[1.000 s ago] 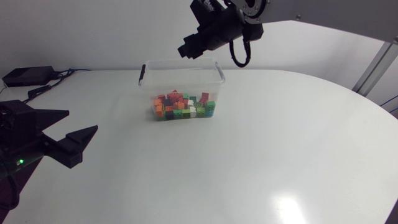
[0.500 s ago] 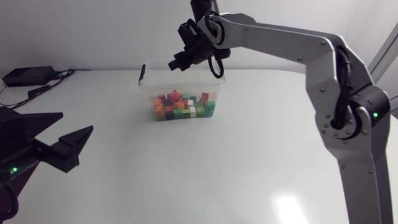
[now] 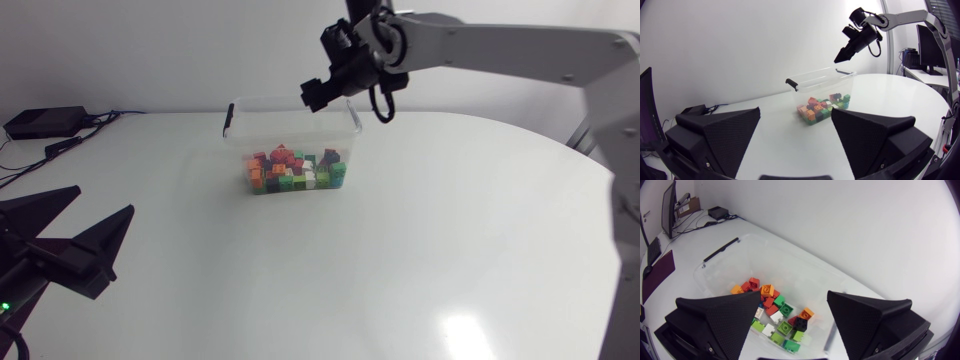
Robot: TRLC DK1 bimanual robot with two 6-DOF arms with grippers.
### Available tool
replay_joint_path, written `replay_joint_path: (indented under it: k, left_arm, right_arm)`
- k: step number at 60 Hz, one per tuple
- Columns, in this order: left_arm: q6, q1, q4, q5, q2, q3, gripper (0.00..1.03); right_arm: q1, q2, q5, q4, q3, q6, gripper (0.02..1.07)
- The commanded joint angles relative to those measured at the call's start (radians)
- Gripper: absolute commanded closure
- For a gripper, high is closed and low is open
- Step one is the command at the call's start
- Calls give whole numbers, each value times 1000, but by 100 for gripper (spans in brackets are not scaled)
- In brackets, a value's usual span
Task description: Place the duplo bricks in the container
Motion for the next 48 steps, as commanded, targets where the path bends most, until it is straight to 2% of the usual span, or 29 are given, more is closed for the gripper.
replay_joint_path:
  k: [1, 12, 18, 27, 48]
  left_arm:
    - [-59, 12, 7, 4, -39, -42, 5]
    - [-71, 32, 8, -10, -77, -59, 5]
    - [-71, 33, 16, -10, -83, -65, 5]
    - [-79, 39, 36, -12, -97, -84, 5]
    - [-90, 49, 44, -19, -157, -111, 5]
  right_arm:
    - [-5, -151, 38, 55, -135, 5, 7]
    - [-11, -400, 150, 130, -402, -33, 7]
    - [-31, -498, 167, 134, -491, -36, 7]
    - [-62, -670, 254, 184, -663, -64, 7]
    - [-157, -975, 315, 185, -928, -72, 7]
